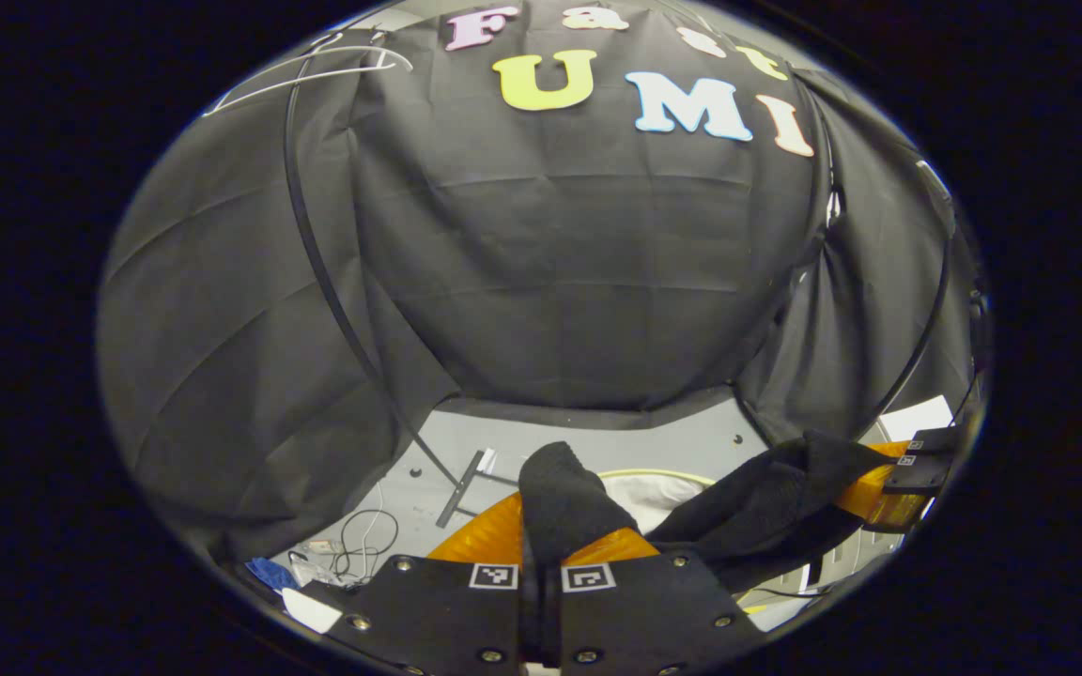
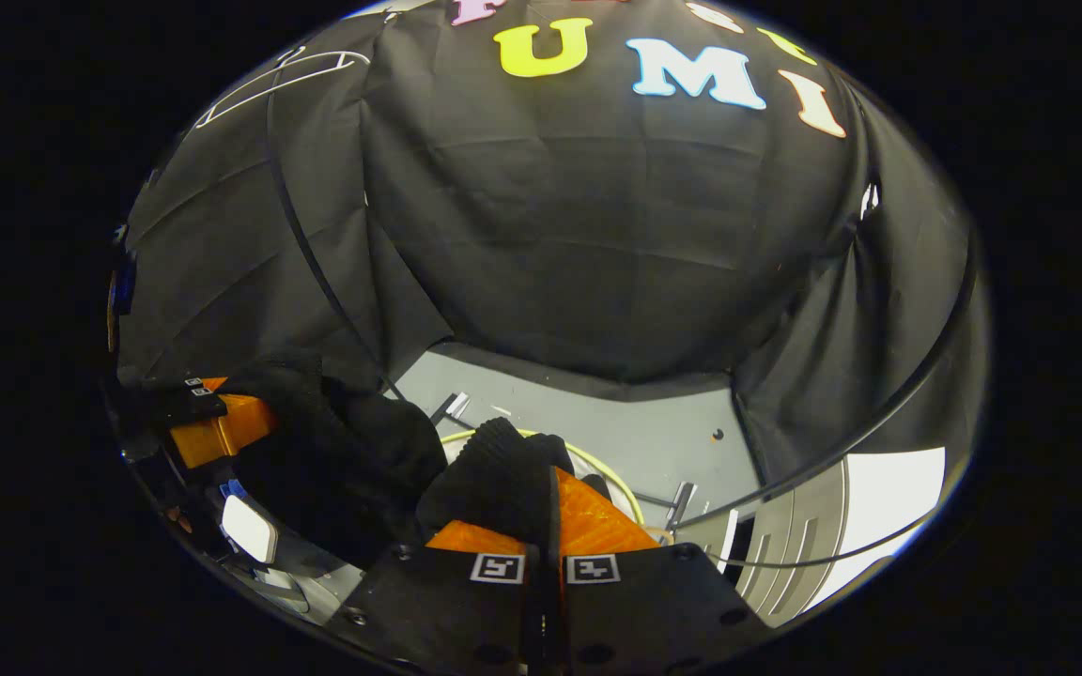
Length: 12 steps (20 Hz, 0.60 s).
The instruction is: Grasp the clothes on the hanger with both hands and then place them into the laundry hamper below.
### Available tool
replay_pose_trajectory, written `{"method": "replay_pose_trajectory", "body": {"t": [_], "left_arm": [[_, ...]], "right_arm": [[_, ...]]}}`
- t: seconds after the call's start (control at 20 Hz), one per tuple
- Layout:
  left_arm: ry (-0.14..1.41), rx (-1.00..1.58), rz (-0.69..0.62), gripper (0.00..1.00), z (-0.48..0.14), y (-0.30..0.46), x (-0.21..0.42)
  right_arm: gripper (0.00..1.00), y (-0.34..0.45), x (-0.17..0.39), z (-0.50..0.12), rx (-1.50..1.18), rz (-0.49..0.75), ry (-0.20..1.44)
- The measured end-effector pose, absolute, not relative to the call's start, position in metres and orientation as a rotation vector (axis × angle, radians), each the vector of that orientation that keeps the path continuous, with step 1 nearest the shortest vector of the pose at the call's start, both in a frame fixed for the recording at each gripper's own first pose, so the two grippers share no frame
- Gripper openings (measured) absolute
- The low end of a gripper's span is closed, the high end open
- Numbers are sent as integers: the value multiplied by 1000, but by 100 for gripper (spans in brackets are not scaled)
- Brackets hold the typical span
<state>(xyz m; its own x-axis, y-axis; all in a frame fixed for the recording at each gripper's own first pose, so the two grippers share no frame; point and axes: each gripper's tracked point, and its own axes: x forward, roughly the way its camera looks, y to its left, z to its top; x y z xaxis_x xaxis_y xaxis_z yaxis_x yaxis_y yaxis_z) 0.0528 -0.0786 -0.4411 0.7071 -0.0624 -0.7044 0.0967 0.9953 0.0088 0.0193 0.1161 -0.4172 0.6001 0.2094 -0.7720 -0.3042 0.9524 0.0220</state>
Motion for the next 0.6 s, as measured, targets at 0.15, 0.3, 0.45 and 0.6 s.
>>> {"method": "replay_pose_trajectory", "body": {"t": [0.15,0.3,0.45,0.6], "left_arm": [[796,53,-72,2,-446,-77,51],[828,65,-60,3,-453,-77,45],[870,58,-87,5,-465,-83,36],[875,82,-111,25,-471,-79,27]], "right_arm": [[2,114,16,-418,-114,289,889],[2,113,14,-420,-126,280,904],[5,110,9,-428,-123,265,950],[10,110,0,-435,-126,249,985]]}}
